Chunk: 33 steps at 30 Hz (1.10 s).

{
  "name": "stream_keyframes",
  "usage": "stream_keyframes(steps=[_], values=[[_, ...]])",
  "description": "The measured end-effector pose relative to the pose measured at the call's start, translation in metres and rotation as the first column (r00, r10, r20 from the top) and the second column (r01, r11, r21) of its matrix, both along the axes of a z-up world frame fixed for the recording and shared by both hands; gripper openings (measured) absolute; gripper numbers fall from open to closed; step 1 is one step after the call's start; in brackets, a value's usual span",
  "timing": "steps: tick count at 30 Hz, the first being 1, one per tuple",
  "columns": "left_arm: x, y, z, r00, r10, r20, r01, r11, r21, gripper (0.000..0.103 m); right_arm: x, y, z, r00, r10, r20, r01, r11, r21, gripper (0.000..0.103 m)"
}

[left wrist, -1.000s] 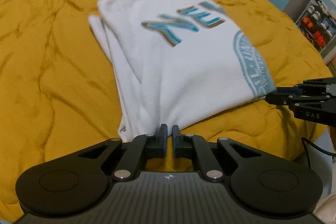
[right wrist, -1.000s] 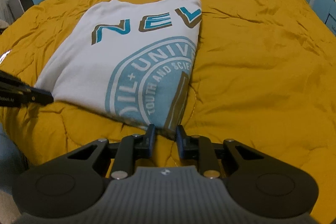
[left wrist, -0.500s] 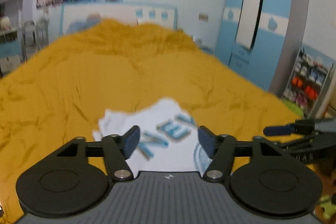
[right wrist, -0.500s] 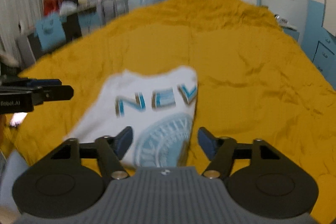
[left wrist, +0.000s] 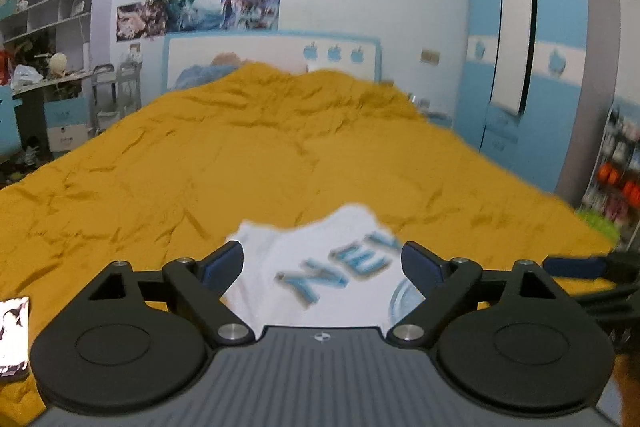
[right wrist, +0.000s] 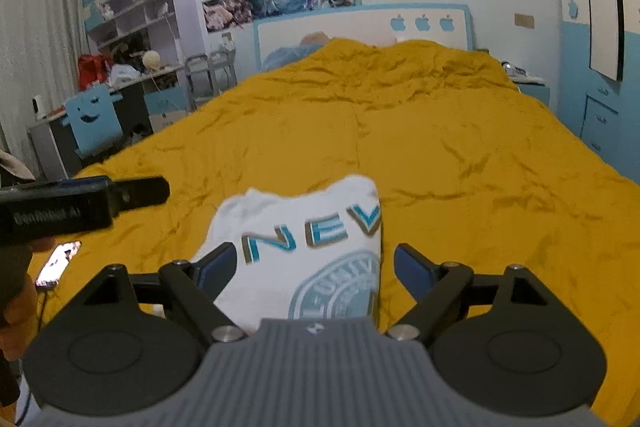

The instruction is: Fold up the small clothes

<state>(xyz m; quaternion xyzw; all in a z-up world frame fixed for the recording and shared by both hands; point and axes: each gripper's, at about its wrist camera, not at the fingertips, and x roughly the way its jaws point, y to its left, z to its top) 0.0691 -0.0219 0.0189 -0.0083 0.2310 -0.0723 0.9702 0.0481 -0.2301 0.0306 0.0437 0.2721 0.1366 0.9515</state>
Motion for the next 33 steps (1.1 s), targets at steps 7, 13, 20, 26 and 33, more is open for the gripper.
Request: stream_keyframes(steps=[7, 13, 20, 26, 33], values=[[-0.014, 0.015, -0.029, 0.989, 0.077, -0.123, -0.071, 0.996, 0.046, 0.103, -0.007, 0.021, -0.030, 0.996, -0.047, -0.071, 0.047, 0.999, -0.001, 0.082], [-0.023, 0.014, -0.043, 0.982, 0.079, -0.170, -0.063, 0.993, 0.096, 0.103, -0.021, 0.043, -0.049, 0.993, 0.030, -0.110, -0.039, 0.996, -0.079, 0.082], [-0.025, 0.007, -0.059, 0.973, 0.046, -0.225, -0.017, 0.991, 0.130, 0.103, -0.017, 0.043, -0.064, 0.986, -0.016, -0.164, -0.003, 0.994, -0.110, 0.082], [-0.024, 0.009, -0.062, 0.968, 0.044, -0.248, -0.016, 0.994, 0.112, 0.103, -0.014, 0.038, -0.070, 0.979, -0.038, -0.201, 0.021, 0.996, -0.086, 0.082], [-0.024, 0.009, -0.064, 0.965, 0.044, -0.260, -0.015, 0.994, 0.111, 0.103, -0.014, 0.040, -0.071, 0.978, -0.039, -0.206, 0.019, 0.995, -0.098, 0.082]])
